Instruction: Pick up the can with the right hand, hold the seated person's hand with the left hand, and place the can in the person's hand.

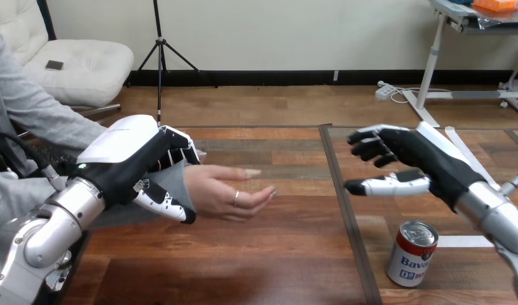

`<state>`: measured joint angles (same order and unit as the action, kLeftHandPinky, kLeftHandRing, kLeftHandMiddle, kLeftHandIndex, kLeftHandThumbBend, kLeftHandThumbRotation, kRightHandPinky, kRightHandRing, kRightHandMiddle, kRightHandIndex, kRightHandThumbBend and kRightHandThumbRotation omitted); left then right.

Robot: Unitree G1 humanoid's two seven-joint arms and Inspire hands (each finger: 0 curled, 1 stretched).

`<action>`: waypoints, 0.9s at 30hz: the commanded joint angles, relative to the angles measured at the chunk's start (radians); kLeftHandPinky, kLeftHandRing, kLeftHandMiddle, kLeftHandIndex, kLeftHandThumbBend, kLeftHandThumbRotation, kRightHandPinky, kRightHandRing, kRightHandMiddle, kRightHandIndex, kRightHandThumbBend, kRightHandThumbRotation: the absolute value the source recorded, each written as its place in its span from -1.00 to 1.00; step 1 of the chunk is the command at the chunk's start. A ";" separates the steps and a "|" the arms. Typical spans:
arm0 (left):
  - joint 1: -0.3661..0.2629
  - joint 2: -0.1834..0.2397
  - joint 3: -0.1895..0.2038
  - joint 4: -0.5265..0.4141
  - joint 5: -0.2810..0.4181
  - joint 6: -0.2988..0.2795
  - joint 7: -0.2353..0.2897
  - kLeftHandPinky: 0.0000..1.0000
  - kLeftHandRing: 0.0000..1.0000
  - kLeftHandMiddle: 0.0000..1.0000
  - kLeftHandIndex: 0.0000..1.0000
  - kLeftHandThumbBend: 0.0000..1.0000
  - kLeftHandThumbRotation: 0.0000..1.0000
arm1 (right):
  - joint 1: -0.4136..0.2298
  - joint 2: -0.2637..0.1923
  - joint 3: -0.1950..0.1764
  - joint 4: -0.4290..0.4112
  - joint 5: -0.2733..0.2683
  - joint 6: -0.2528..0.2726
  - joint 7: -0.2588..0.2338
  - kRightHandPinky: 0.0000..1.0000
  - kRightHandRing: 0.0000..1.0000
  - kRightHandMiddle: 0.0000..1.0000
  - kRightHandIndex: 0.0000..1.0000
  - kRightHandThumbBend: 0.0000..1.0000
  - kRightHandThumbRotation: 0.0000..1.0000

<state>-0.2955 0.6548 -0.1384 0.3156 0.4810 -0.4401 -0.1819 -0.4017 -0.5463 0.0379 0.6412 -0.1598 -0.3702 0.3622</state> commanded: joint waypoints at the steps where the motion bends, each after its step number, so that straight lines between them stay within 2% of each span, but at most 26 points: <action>1: -0.056 0.007 0.029 -0.058 -0.018 -0.006 0.006 -0.32 -0.21 -0.12 -0.07 0.77 -1.00 | -0.034 -0.032 -0.023 0.002 0.012 -0.017 0.010 0.52 0.54 0.52 0.55 1.00 -0.21; 6: -0.055 0.011 0.030 -0.057 -0.018 -0.008 0.006 -0.32 -0.22 -0.12 -0.08 0.77 -1.00 | -0.030 -0.044 -0.028 0.018 0.023 -0.026 0.027 0.53 0.56 0.54 0.57 1.00 -0.24; 10: -0.056 0.014 0.030 -0.058 -0.018 -0.006 0.001 -0.32 -0.22 -0.12 -0.07 0.76 -1.00 | -0.024 -0.055 -0.035 0.018 0.029 -0.009 0.044 0.54 0.57 0.57 0.59 1.00 -0.23; 21: -0.052 0.015 0.034 -0.060 -0.036 -0.005 -0.017 -0.30 -0.20 -0.10 -0.07 0.76 -1.00 | -0.001 -0.075 -0.050 0.025 0.039 -0.002 0.053 0.56 0.63 0.63 0.64 1.00 -0.23; 27: -0.045 0.022 0.036 -0.071 -0.029 0.004 -0.026 -0.23 -0.10 -0.01 0.00 0.69 -1.00 | 0.008 -0.083 -0.054 0.032 0.045 -0.010 0.059 0.61 0.68 0.66 0.66 1.00 -0.26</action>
<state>-0.2955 0.6557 -0.1366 0.3071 0.4677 -0.4398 -0.2077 -0.3748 -0.5985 0.0155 0.6728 -0.1349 -0.3709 0.4186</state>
